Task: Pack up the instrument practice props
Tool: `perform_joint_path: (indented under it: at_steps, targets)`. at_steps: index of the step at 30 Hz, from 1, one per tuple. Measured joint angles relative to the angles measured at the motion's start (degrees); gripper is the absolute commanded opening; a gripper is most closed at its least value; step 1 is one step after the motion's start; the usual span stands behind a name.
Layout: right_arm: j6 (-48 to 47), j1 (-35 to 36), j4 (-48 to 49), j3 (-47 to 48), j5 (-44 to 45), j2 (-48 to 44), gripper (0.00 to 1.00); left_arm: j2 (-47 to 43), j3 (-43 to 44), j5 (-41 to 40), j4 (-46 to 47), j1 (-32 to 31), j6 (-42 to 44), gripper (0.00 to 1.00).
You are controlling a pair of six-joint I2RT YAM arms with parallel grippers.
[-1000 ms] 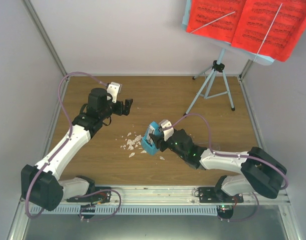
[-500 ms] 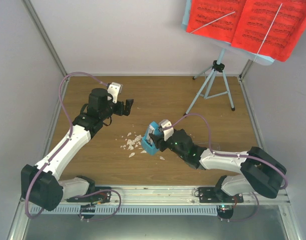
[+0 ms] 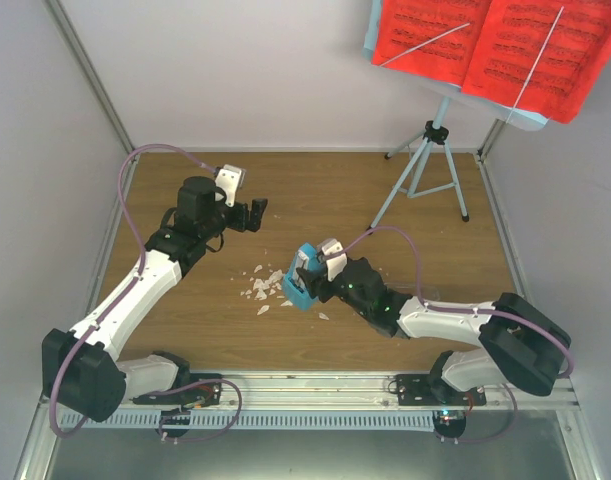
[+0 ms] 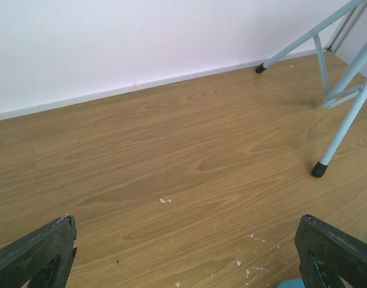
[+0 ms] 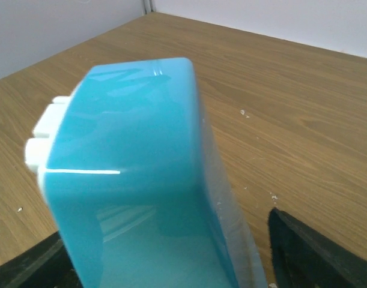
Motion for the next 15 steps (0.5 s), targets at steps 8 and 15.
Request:
perform_joint_path:
  at_steps: [8,15]
  targets:
    - [-0.8,-0.3,-4.4,0.0,-0.3,-3.9,1.0,-0.5,-0.6,1.4,0.5,-0.2,1.4,0.99]
    - [-2.8,-1.2,-16.4,2.4,-0.3,-18.2,1.0,-11.3,-7.4,3.1,5.1,-4.7,6.0,0.99]
